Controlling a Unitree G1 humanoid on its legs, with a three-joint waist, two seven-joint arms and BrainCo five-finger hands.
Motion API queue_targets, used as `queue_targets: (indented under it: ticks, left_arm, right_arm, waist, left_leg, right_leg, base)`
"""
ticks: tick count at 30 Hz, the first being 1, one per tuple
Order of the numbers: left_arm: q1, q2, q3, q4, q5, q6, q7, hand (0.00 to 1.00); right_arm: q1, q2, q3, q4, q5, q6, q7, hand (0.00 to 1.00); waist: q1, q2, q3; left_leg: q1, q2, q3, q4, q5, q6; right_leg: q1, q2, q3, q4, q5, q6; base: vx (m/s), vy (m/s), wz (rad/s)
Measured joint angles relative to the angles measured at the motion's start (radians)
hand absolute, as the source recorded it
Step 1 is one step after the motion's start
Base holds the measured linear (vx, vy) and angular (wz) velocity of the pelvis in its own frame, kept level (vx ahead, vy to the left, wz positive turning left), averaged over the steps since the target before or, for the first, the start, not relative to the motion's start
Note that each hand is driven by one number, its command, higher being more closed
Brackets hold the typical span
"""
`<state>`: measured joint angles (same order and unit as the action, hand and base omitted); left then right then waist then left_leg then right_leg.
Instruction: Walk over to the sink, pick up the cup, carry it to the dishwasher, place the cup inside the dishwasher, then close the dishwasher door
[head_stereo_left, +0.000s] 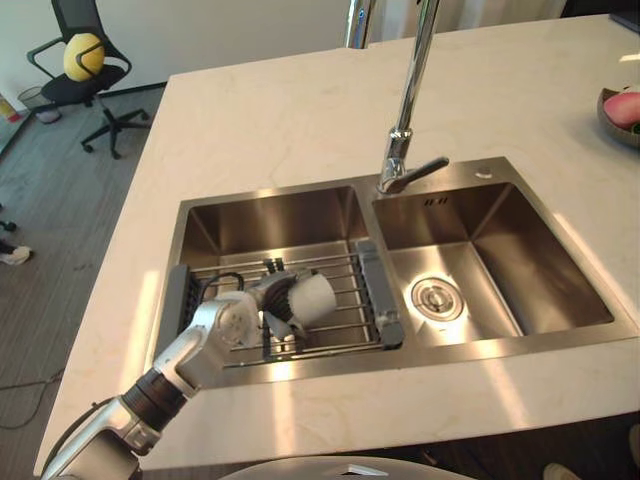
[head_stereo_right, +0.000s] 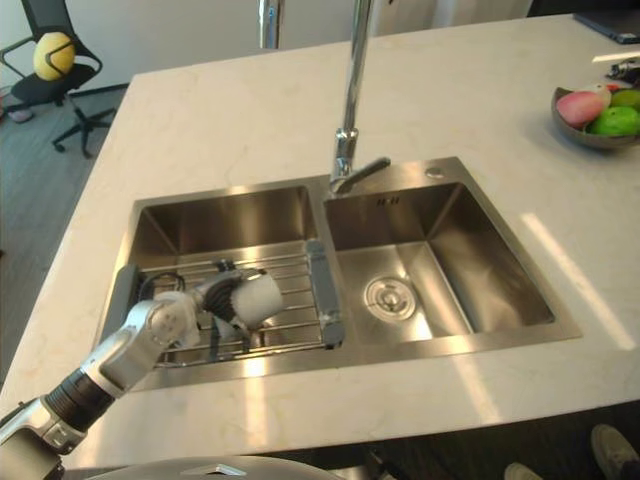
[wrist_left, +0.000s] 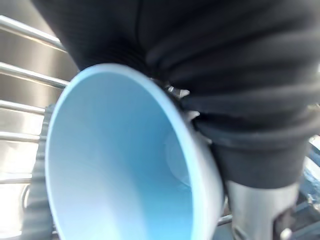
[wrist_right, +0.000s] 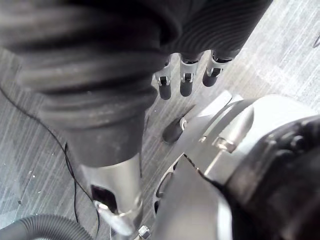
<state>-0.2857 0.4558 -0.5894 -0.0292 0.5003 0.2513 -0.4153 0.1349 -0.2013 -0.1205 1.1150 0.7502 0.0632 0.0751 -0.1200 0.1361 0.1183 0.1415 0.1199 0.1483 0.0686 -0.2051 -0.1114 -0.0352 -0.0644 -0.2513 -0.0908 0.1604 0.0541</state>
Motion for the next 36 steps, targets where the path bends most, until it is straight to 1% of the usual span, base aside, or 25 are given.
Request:
queue_targets:
  ticks: [2,3,6,9,12,17,18,20,22,24,25,28,33,35,36]
  left_arm:
    - [-0.001,0.000,0.000,0.002,0.017,0.015,-0.021,0.00]
    - [-0.001,0.000,-0.002,0.010,0.029,0.027,-0.043,0.00]
    - [-0.008,0.003,0.004,0.026,0.052,0.052,-0.060,0.00]
    - [-0.010,0.002,0.004,0.026,0.052,0.056,-0.068,0.00]
    - [-0.015,-0.002,0.005,0.025,0.051,0.077,-0.081,0.00]
    - [-0.015,-0.005,0.009,0.027,0.052,0.087,-0.086,0.00]
    - [-0.015,-0.005,0.010,0.027,0.052,0.087,-0.086,1.00]
    - [-0.015,-0.005,0.010,0.028,0.052,0.087,-0.082,1.00]
    - [-0.015,-0.005,0.010,0.035,0.052,0.078,-0.063,1.00]
    - [-0.010,-0.005,0.009,0.052,0.052,0.043,-0.026,1.00]
    - [-0.009,-0.005,0.009,0.053,0.052,0.036,-0.017,1.00]
    - [-0.002,-0.004,0.002,0.067,0.052,0.000,0.036,1.00]
    - [0.006,-0.003,-0.018,0.091,0.027,-0.098,0.154,1.00]
    - [0.005,0.001,-0.033,0.106,-0.008,-0.151,0.234,1.00]
    - [0.003,0.005,-0.033,0.110,-0.026,-0.168,0.258,1.00]
  right_arm:
    - [0.000,-0.001,0.000,0.000,0.000,-0.001,0.000,0.00]
    - [0.000,-0.001,0.000,0.000,0.000,-0.002,0.000,0.00]
    - [0.001,-0.002,0.002,-0.001,0.000,-0.003,-0.003,0.00]
    - [0.001,-0.003,0.013,-0.001,0.000,-0.003,-0.020,0.00]
    - [0.001,-0.004,0.022,-0.001,-0.001,-0.002,-0.022,0.00]
    - [0.001,-0.004,0.022,-0.002,-0.003,0.000,-0.022,0.00]
    - [0.001,-0.004,0.024,-0.003,-0.003,0.001,-0.022,0.00]
    - [0.001,-0.005,0.036,-0.003,-0.003,0.001,-0.022,0.00]
    - [0.001,-0.005,0.039,-0.003,-0.003,0.002,-0.022,0.00]
    - [0.001,-0.004,0.040,-0.004,-0.003,0.005,-0.022,0.00]
    - [0.001,-0.004,0.040,-0.004,-0.003,0.006,-0.022,0.00]
    - [0.001,-0.004,0.041,-0.004,-0.002,0.008,-0.022,0.00]
    - [0.001,-0.007,0.066,-0.019,-0.001,0.008,-0.021,0.00]
    - [0.001,-0.015,0.079,-0.038,0.001,0.008,-0.021,0.00]
    - [0.001,-0.016,0.079,-0.040,0.002,0.008,-0.021,0.00]
  waist:
    - [0.000,0.002,0.001]
    - [0.000,0.003,0.002]
    - [-0.002,0.005,0.003]
    - [-0.003,0.005,0.003]
    - [-0.004,0.005,0.003]
    - [-0.006,0.004,0.004]
    - [-0.007,0.004,0.004]
    - [-0.007,0.004,0.004]
    - [-0.007,0.004,0.004]
    - [-0.005,0.003,0.005]
    - [-0.005,0.002,0.006]
    - [-0.003,-0.002,0.010]
    - [-0.006,-0.004,0.026]
    - [-0.012,-0.003,0.037]
    - [-0.015,-0.003,0.039]
  left_leg:
    - [0.000,0.000,0.000,0.000,-0.002,-0.003]
    - [-0.001,0.000,0.000,0.000,-0.002,-0.004]
    - [-0.001,0.000,0.000,-0.001,-0.004,-0.006]
    - [-0.001,0.000,0.000,-0.001,-0.004,-0.006]
    - [-0.002,0.000,0.001,0.000,-0.004,-0.006]
    - [-0.002,0.000,0.000,0.000,-0.004,-0.006]
    - [-0.002,0.000,0.000,0.001,-0.004,-0.006]
    - [-0.002,0.000,0.000,0.001,-0.004,-0.006]
    - [-0.003,0.000,0.000,0.002,-0.004,-0.006]
    - [-0.003,0.000,0.000,0.002,-0.004,-0.006]
    - [-0.003,-0.001,-0.001,0.002,-0.004,-0.006]
    - [-0.003,-0.001,-0.001,0.002,-0.004,-0.006]
    - [-0.002,-0.001,-0.001,0.001,-0.004,-0.007]
    - [-0.001,0.000,-0.001,0.000,-0.005,-0.007]
    - [-0.001,0.000,-0.001,0.000,-0.005,-0.007]
  right_leg:
    - [0.000,0.000,0.001,0.000,-0.001,0.000]
    - [0.000,0.000,0.001,0.000,-0.002,0.000]
    - [0.000,0.001,0.002,0.000,-0.002,0.000]
    - [-0.001,0.001,0.003,0.000,-0.002,0.000]
    - [-0.001,0.001,0.004,0.000,-0.002,0.000]
    - [-0.002,0.001,0.004,0.000,-0.002,0.000]
    - [-0.002,0.001,0.005,0.000,-0.002,0.000]
    - [-0.001,0.001,0.005,0.000,-0.002,0.000]
    - [-0.001,0.001,0.005,0.000,-0.002,0.000]
    - [-0.001,0.000,0.004,0.000,-0.002,0.001]
    - [-0.001,0.000,0.004,0.000,-0.002,0.001]
    - [-0.001,0.000,0.004,0.000,-0.002,0.001]
    - [0.000,0.001,0.004,0.000,-0.002,0.000]
    - [0.001,0.001,0.004,0.000,-0.002,0.000]
    - [0.000,0.001,0.004,0.000,-0.002,0.000]
  base:
    - [0.00,0.000,0.00]
    - [0.00,0.000,0.00]
    - [0.00,0.000,0.00]
    - [0.00,0.000,0.00]
    - [0.00,0.000,0.00]
    - [0.00,0.000,0.00]
    - [0.00,0.000,0.00]
    - [0.00,0.000,0.00]
    - [0.00,0.000,0.00]
    - [0.00,0.000,0.00]
    - [0.00,0.000,0.00]
    - [0.00,0.000,0.00]
    - [0.00,0.000,0.00]
    - [0.00,0.000,0.00]
    - [0.00,0.000,0.00]
